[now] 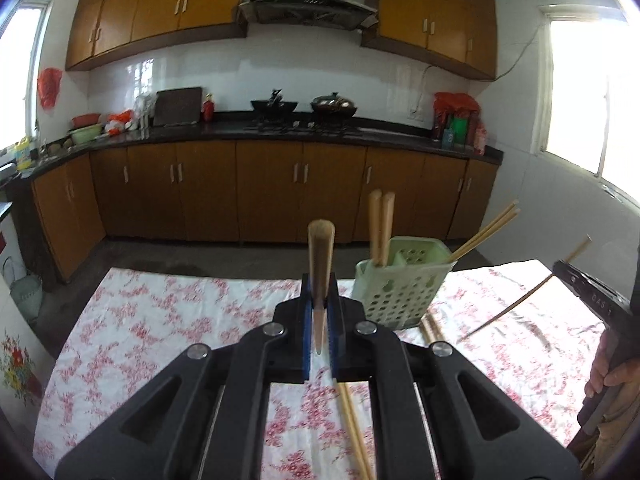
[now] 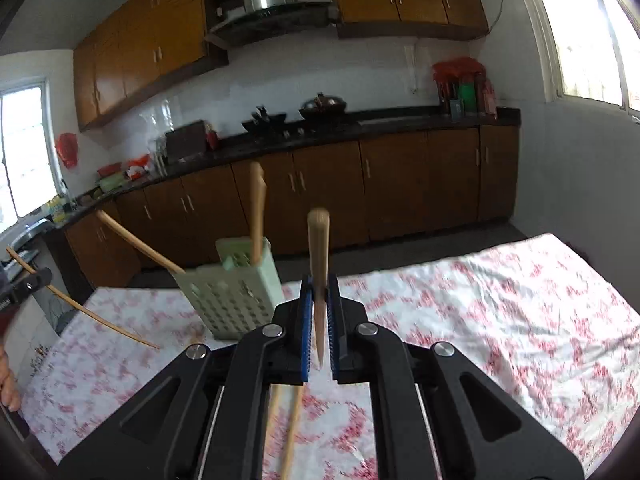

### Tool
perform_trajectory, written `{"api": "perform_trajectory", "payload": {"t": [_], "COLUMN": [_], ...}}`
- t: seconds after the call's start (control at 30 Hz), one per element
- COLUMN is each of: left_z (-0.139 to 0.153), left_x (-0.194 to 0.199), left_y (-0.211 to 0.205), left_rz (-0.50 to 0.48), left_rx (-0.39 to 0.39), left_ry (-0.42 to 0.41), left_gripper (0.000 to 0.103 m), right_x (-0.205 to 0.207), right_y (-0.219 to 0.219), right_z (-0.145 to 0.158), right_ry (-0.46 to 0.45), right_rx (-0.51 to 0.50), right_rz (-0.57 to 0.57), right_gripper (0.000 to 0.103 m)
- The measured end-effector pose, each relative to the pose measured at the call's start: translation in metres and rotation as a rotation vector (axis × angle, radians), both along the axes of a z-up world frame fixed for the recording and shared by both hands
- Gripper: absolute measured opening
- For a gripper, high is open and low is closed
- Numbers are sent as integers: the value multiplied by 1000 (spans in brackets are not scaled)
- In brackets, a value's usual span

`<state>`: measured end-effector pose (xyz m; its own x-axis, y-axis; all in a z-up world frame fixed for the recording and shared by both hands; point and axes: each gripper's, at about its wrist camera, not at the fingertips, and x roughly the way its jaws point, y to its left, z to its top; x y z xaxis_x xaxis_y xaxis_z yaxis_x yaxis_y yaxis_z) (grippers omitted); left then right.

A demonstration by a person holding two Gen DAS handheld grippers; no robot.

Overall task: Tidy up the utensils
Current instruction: 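Lift both chopsticks upright over the green holder with both tools, then open both tools to drop the chopsticks into the holder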

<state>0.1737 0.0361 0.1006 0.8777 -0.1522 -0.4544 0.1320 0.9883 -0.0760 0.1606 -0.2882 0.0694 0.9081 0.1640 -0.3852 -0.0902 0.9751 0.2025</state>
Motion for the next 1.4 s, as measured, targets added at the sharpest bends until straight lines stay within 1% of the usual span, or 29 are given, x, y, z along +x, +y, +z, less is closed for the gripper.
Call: {"api": "perform_trajectory", "payload": {"t": [0.03, 0.2, 0.3, 0.43, 0.57, 0.63, 0.7, 0.77, 0.83, 0.93, 1.03, 1.1, 1.13, 1.17, 1.2, 1.23, 1.27, 1.33, 1.4], "left_z": [7, 40, 58, 78, 86, 84, 80, 74, 62, 41, 26, 24, 24, 24, 27, 28, 30, 36, 41], "left_x": [-1, -5, 0, 15, 36, 50, 64, 73, 85, 100, 110, 112, 112, 110, 108, 104, 101, 91, 80], "left_y": [-3, -25, -37, -48, -58, -62, -65, -68, -72, -77, -75, -73, -72, -70, -69, -66, -64, -58, -50], "left_rz": [-19, -103, -116, -96, -69, -48, -37, -30, -34, -36, -38, -30, -28, -28, -25, -22, -17, -2, 14], "left_rx": [-6, -29, -46, -69, -77, -87, -104, -104, -95, -79, -77, -75, -74, -75, -77, -79, -78, -79, -77], "left_ry": [-11, -63, -108, -171, -215, -233, -247, -252, -234, -177, -136, -127, -129, -130, -134, -139, -145, -162, -164], "left_gripper": [8, 8, 8, 8, 8, 8, 8, 8, 8, 8, 8, 9, 10, 11, 13, 17, 20, 22, 23], "right_x": [-2, -10, -6, 8, 31, 41, 52, 63, 70, 73, 73, 70, 69, 66, 65, 59, 56, 48, 37], "right_y": [2, 13, 26, 35, 41, 44, 46, 47, 48, 50, 52, 54, 55, 55, 55, 54, 52, 46, 38], "right_z": [13, 56, 78, 92, 90, 84, 76, 65, 55, 40, 35, 36, 37, 39, 40, 44, 47, 54, 58], "right_ry": [-26, -142, -229, -317, -358, -357, -329, -291, -259, -213, -190, -181, -182, -186, -190, -200, -208, -215, -210], "right_rx": [13, 47, 46, 66, 72, 55, 51, 56, 46, 35, 28, 24, 18, 13, 11, 10, 6, -1, -2], "right_rz": [20, 80, 81, 60, 32, 13, 10, 17, 19, 30, 35, 49, 49, 50, 51, 50, 47, 32, 11], "right_gripper": [8, 8, 8, 8, 8, 8, 8, 8, 8, 8, 8, 9, 13, 22, 29, 37, 39, 40, 45]}}
